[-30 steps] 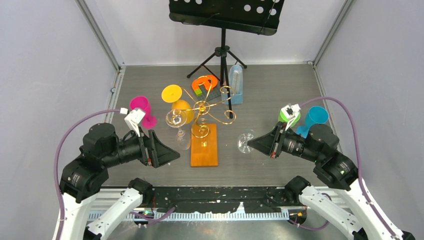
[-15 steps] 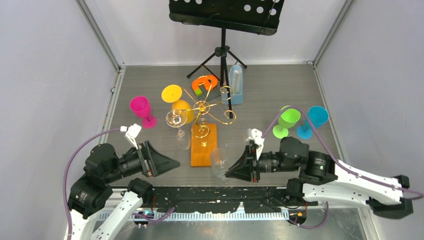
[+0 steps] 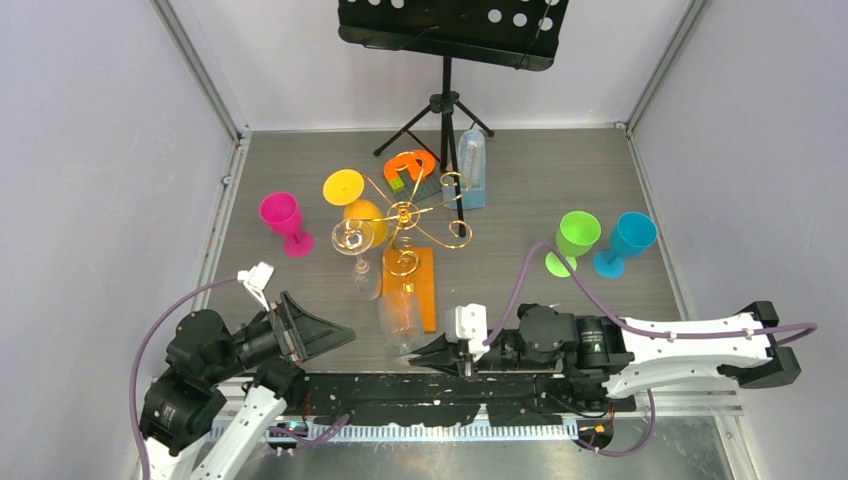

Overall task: Take the wine glass off the wine glass rack
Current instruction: Place the wine glass at the center of the board.

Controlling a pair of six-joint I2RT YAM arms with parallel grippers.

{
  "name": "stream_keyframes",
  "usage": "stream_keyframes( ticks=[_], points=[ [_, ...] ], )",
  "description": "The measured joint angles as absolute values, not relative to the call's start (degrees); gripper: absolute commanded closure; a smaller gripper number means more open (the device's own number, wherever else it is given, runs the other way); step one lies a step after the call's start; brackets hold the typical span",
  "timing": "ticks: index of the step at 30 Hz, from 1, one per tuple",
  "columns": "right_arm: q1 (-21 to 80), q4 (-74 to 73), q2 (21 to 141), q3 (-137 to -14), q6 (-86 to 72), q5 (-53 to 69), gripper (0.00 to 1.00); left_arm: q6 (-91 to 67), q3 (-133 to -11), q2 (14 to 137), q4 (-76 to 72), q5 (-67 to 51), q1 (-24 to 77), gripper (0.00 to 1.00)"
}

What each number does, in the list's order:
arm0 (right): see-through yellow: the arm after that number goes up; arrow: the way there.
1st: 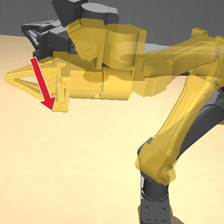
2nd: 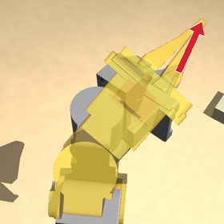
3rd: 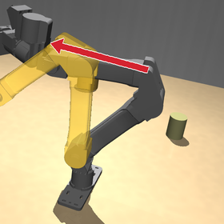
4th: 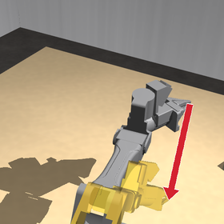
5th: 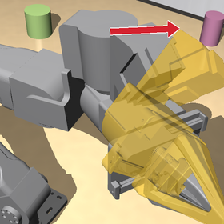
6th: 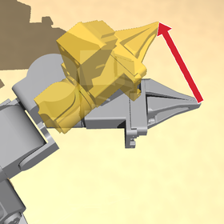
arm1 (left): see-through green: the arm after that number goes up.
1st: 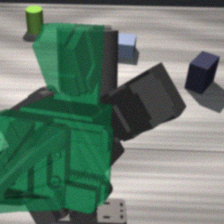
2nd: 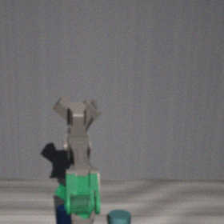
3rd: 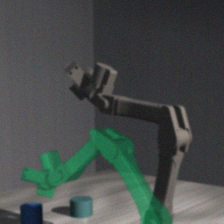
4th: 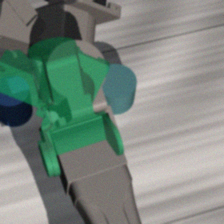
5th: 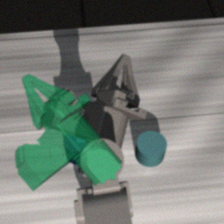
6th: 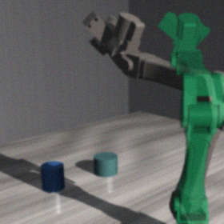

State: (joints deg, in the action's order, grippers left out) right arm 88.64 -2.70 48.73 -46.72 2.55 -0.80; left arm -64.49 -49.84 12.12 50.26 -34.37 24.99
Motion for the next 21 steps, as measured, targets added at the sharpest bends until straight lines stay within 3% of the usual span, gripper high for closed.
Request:
stream_keyframes(
  ticks=[21],
  points=[
    [99.98,22.26,63.75,-47.64,25.98,-16.53,0.94,-75.9,-43.33,4.6,42.59,-37.85,24.99,0.19]
  ],
)
